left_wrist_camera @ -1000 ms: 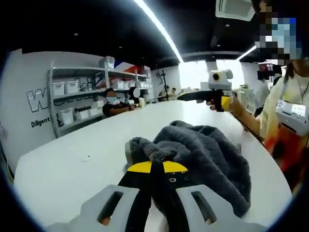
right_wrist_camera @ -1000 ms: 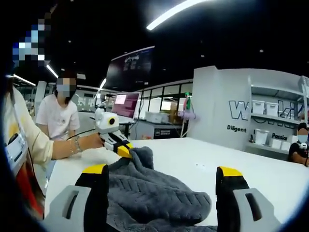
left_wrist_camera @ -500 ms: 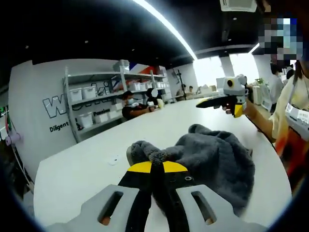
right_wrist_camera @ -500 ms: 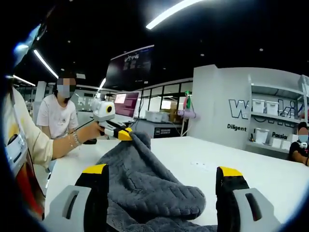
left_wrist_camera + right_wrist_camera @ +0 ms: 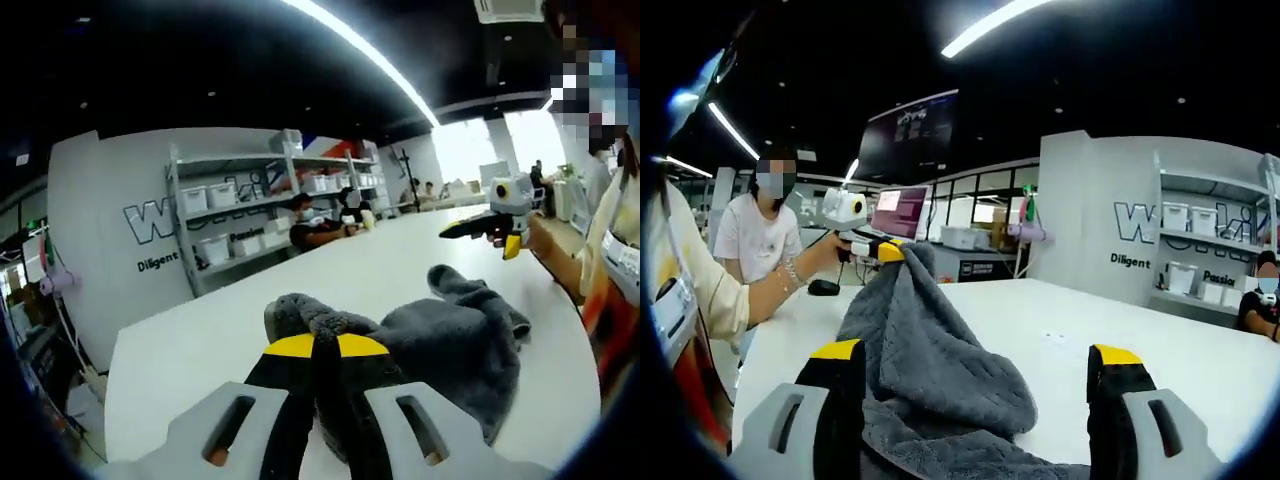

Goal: Fold the towel on the table until its edges align and the towel forms a compact rectangular stack.

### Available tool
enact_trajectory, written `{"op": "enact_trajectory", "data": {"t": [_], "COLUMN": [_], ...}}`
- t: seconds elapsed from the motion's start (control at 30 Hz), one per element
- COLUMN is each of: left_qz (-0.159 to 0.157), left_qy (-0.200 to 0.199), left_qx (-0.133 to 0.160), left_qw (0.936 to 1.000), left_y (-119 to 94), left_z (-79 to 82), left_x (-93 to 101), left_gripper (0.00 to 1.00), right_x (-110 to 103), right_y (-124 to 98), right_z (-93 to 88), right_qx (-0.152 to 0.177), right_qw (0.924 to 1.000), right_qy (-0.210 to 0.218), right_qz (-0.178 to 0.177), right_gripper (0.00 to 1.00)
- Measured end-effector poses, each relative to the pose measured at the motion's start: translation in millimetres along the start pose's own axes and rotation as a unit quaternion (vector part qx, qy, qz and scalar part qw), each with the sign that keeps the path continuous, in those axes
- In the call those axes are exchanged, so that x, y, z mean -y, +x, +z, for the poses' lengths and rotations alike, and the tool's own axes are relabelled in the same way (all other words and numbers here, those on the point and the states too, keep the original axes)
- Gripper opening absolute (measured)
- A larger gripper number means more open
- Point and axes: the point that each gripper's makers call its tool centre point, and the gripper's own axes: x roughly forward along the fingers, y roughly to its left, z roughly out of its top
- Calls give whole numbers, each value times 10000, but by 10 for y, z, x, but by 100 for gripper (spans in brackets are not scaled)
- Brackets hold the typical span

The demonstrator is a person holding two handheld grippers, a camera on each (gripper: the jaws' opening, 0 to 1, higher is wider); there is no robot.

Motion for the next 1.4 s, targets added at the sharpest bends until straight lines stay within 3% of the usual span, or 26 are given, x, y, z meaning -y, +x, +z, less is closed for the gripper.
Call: {"op": "enact_trajectory", "data": {"t": [0.33, 0.5, 0.73, 0.97, 1.4], "left_qz": [644, 930, 1048, 1023, 1019], "left_qy": [-146, -224, -673, -1077, -1294], "left_qx": [-258, -635, -786, -981, -960], "left_qw": [9975, 9934, 9891, 9840, 9817], "left_y": [-333, -456, -537, -481, -529], "left_z": [-148, -404, -698, -1086, -1236], "left_x": [-292, -385, -387, -304, -239], "left_gripper": [4, 4, 4, 4, 5], "right_x": [-5, -13, -13, -12, 2], "right_y": [12, 27, 35, 45, 42], "right_z": [-12, -32, -56, -79, -127], "right_qx": [-36, -89, -130, -170, -261], "right_qw": [10000, 10000, 9999, 9999, 9996], "right_qy": [-9, -15, 9, 20, 45], "right_qz": [7, 22, 18, 18, -18], "right_gripper": [93, 93, 93, 93, 93]}}
